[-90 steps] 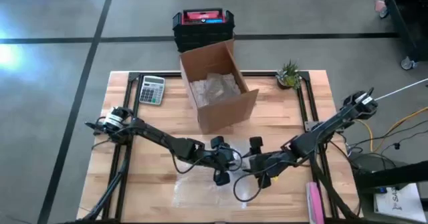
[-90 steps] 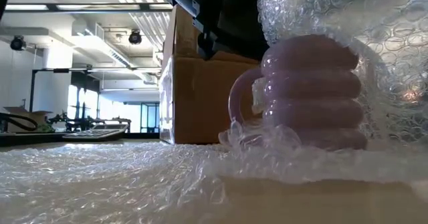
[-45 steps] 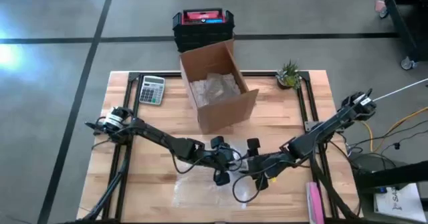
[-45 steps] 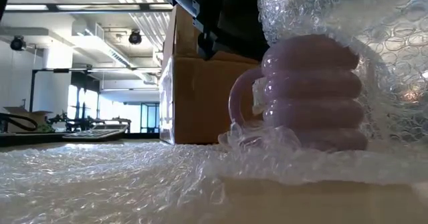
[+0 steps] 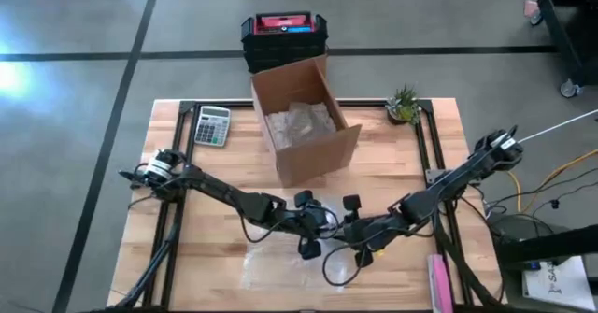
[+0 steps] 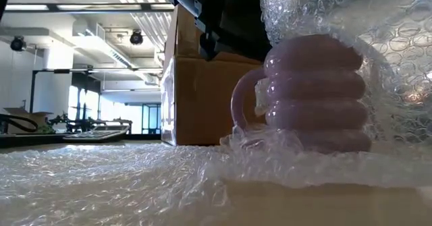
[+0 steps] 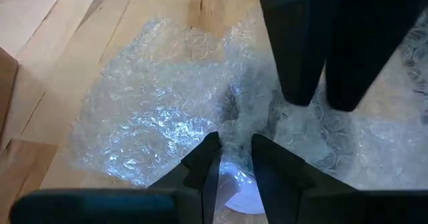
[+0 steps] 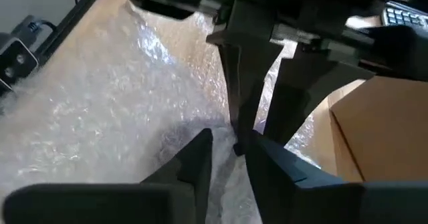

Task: Wrap mug
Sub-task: Wrap the purple mug with the bubble wrap

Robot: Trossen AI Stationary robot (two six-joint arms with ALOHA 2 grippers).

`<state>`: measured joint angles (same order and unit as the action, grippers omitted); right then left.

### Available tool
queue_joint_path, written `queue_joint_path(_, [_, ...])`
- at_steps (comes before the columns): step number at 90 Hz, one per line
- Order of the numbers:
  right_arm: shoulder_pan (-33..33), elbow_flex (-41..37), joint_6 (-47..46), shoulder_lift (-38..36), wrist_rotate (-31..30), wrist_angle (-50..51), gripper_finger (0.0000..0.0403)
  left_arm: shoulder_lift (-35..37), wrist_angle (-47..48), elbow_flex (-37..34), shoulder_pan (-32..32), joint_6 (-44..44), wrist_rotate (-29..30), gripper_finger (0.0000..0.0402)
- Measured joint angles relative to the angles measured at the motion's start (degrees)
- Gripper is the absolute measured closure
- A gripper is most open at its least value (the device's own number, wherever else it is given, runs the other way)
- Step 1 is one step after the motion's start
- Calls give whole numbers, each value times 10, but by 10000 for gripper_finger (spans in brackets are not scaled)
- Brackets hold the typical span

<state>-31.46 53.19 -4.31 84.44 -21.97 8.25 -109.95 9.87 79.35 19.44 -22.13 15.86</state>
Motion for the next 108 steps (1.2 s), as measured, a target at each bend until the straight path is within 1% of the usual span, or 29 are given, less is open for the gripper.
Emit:
queue_joint_path(15, [0,0,5,1,0,0,380,0,0,0,0,0,0,326])
queue_joint_path(30, [0,0,13,1,0,0,401,1,0,0,0,0,0,326])
queue_joint_path(67, [0,0,15,1,0,3,403,42,8,-1,3,3,-3,326])
queue_joint_path(81, [0,0,15,2,1,2,403,60,36,-1,5,0,-2,326])
queue_joint_path(91, [0,0,14,14,3,3,403,81,48,-1,15,-19,1,326])
queue_joint_path(97, [4,0,14,31,21,-3,403,91,45,-1,24,-24,1,326])
queue_joint_path(108, [12,2,2,63,26,0,403,88,26,-2,34,-26,-1,326])
